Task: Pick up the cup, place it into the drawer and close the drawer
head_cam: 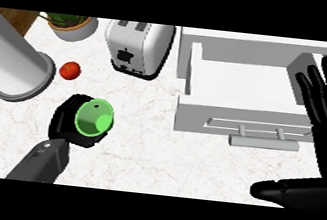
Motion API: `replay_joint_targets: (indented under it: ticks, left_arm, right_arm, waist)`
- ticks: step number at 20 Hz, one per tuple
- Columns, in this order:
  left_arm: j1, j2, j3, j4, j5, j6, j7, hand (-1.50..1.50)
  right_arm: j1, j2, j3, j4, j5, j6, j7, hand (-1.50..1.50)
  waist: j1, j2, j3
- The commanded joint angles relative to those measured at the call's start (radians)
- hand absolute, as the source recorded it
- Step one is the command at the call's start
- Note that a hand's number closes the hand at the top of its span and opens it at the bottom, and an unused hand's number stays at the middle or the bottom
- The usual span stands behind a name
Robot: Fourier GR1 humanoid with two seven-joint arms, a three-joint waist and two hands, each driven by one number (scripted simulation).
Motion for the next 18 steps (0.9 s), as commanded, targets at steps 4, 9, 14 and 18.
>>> replay_joint_targets:
  ticks: [4,9,14,18]
  left_arm:
    - [0.095,-0.003,0.042,-0.12,0.056,0.034,-0.105,1.5]
    - [0.126,-0.046,0.012,-0.28,0.078,0.01,-0.061,1.5]
    - [0.148,-0.057,-0.07,-0.47,0.061,-0.004,0.033,1.5]
    - [0.179,-0.106,-0.134,-0.709,0.09,0.035,0.228,1.5]
  right_arm:
    - [0.025,0.007,-0.003,-0.024,-0.009,-0.001,-0.003,-1.5]
    - [0.044,-0.013,-0.043,0.052,-0.014,0.03,-0.061,-1.5]
    - [0.042,0.008,-0.005,-0.018,0.011,-0.005,-0.008,-1.5]
    - [0.076,0.001,-0.02,-0.001,-0.014,0.023,-0.033,-1.5]
  waist:
    - [0.024,-0.009,0.002]
    - [0.027,-0.01,0.003]
    - [0.029,-0.012,0.003]
    - [0.029,-0.013,0.004]
